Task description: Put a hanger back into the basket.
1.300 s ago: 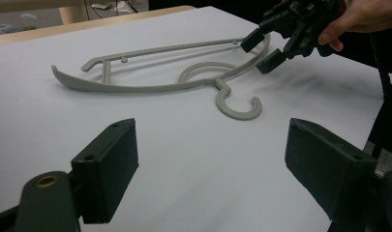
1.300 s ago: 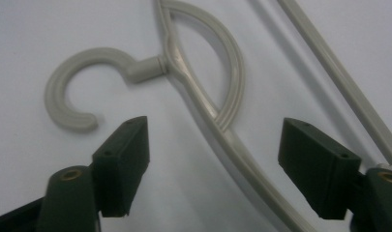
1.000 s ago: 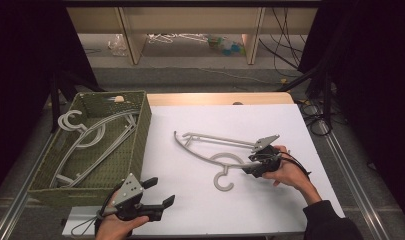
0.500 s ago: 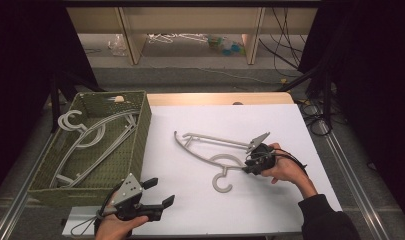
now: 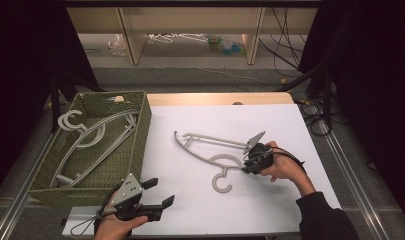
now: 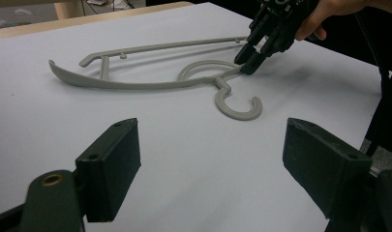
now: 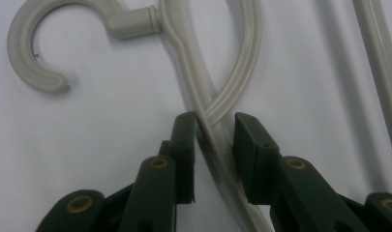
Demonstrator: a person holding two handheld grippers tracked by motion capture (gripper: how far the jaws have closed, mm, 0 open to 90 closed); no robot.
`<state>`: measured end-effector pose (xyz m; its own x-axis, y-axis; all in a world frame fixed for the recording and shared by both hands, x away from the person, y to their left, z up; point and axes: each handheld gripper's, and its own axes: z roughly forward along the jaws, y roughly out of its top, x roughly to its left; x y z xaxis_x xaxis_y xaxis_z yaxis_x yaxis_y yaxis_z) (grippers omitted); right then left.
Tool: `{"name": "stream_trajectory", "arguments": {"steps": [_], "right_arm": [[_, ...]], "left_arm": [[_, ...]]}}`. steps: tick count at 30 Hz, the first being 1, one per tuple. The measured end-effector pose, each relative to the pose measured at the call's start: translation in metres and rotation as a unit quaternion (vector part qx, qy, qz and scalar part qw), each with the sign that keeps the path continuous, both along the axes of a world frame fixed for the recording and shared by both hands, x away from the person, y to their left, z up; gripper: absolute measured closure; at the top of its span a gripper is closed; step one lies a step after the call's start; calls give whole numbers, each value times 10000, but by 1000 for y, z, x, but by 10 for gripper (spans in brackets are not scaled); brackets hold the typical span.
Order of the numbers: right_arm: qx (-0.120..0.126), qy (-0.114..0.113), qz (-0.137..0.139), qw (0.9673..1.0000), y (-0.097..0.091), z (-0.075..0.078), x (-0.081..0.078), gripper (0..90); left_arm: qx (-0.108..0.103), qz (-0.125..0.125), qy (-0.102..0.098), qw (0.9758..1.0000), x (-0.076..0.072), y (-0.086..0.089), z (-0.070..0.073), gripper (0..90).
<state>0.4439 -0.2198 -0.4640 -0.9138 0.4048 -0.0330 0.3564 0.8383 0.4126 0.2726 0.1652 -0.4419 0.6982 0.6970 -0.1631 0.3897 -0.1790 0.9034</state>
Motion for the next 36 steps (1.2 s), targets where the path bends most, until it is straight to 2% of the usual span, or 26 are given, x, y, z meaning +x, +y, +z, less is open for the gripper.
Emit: {"name": "stream_trajectory", "arguments": {"steps": [2, 3, 11, 14, 18, 19, 21, 22, 24, 25, 27, 28, 30, 31, 36], "right_arm": [[-53, 32, 23, 10000, 2, 0, 1, 725], [-91, 67, 27, 9999, 2, 1, 1, 731], [-190, 63, 233, 9995, 5, 2, 0, 804], [-232, -23, 440, 9988, 6, 3, -2, 817], [-264, -62, 569, 9980, 6, 4, -3, 819], [-231, -51, 648, 9976, 5, 4, -4, 820], [-195, -57, 793, 9966, 3, 6, -6, 820], [-210, 28, 830, 9963, 2, 7, -6, 820], [-172, -36, 847, 9963, 1, 8, -8, 820], [-69, -70, 957, 9954, 0, 12, -10, 820], [-34, -51, 1002, 9949, 1, 13, -11, 821], [-24, -148, 1143, 9933, 2, 16, -15, 821], [38, -107, 1250, 9921, 4, 19, -19, 822], [73, -136, 1368, 9905, 6, 20, -22, 821], [155, -65, 1593, 9871, 9, 25, -31, 822]], "left_arm": [[1, 2, -4, 10000, 0, 1, 0, 211], [60, -64, -73, 9999, 1, 2, 0, 210], [51, -60, -51, 10000, 1, 2, 0, 212], [27, -24, -2, 10000, 1, 2, 0, 213], [-6, -11, -17, 10000, 3, 2, 0, 214], [35, -5, -4, 10000, 4, 2, 0, 214], [-99, 62, 140, 9998, 6, -1, -1, 219], [-69, 26, 103, 9999, 8, -2, -1, 219], [86, 18, 38, 10000, 11, -6, -2, 220], [134, 32, 21, 9999, 12, -8, -2, 222], [212, 8, -66, 9998, 17, -12, -2, 223], [239, 20, -96, 9997, 18, -13, -2, 228], [416, -3, -197, 9989, 23, -18, -2, 237], [470, -41, -208, 9987, 25, -21, -2, 241], [638, -146, -155, 9977, 39, -36, -9, 249]]}}
